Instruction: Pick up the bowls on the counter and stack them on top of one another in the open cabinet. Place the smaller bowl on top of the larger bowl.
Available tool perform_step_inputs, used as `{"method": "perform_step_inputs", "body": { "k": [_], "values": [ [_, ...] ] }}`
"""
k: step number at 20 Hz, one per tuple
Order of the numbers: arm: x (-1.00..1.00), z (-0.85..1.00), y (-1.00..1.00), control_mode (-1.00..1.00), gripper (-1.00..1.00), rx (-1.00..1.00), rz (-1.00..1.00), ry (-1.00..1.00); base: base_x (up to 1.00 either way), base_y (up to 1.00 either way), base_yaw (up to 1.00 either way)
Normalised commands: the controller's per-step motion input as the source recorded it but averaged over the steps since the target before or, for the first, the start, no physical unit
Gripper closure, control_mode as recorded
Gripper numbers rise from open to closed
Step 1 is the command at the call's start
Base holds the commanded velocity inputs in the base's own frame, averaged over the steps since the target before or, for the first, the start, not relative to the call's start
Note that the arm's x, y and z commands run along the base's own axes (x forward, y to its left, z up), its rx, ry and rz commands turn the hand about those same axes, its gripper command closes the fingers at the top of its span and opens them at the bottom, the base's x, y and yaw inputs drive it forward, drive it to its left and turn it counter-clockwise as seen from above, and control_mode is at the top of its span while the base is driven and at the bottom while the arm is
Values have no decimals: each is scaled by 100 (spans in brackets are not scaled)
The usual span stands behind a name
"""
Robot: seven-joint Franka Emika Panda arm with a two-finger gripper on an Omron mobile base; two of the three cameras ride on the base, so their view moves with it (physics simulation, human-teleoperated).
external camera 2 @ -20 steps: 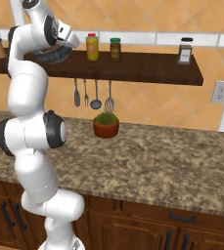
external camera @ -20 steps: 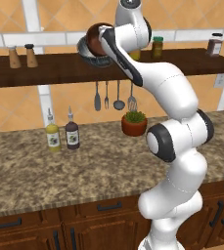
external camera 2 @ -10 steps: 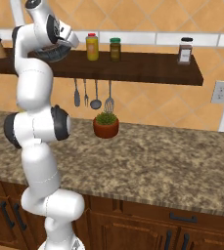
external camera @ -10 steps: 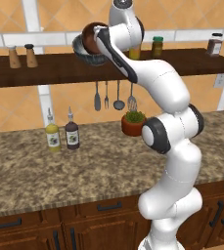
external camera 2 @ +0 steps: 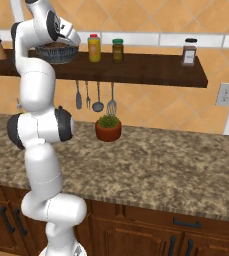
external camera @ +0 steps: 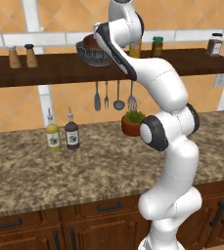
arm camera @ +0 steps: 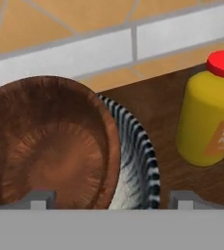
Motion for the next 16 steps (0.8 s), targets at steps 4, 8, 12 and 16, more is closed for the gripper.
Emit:
{"method": "perform_step_inputs", "body": {
  "k": [4, 8, 12, 16],
  "values": [
    [-49, 35, -3, -100, -100, 0, 0, -6, 0, 0, 0],
    [-95, 33, 0, -100, -100, 0, 1, -1, 0, 0, 0],
    [-100, 0, -15, -100, -100, -5, 1, 0, 0, 0, 0],
    [-100, -41, -54, -100, -100, 0, 0, 0, 0, 0, 0]
  ]
}}
